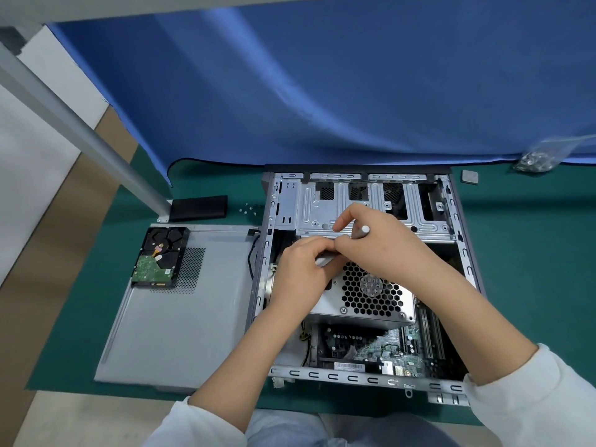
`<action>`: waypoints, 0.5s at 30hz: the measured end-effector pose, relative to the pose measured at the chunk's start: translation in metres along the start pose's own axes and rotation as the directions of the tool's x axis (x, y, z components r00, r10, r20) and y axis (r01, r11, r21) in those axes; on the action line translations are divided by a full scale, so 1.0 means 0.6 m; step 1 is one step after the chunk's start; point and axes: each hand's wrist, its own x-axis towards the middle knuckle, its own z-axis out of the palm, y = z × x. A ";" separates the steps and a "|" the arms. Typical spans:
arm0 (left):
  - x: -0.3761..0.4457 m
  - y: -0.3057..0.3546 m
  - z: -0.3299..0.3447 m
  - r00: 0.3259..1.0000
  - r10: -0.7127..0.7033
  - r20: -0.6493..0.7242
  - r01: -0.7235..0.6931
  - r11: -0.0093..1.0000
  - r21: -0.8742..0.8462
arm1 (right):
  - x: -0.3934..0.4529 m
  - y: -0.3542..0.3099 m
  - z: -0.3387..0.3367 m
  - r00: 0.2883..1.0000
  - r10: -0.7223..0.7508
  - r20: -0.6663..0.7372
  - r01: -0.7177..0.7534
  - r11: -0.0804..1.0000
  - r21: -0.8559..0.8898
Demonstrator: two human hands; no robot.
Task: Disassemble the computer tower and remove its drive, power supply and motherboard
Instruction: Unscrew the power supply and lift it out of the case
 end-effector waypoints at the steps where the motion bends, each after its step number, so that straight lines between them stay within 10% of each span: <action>1: -0.001 0.001 -0.001 1.000 -0.014 0.003 0.015 1.000 -0.005 | 0.000 0.000 0.000 1.000 0.001 -0.003 -0.001 1.000 0.021; 15: 0.030 -0.010 -0.076 0.966 -0.205 -0.159 0.148 0.938 -0.312 | 0.048 -0.033 -0.016 0.965 -0.262 0.020 0.226 0.865 0.448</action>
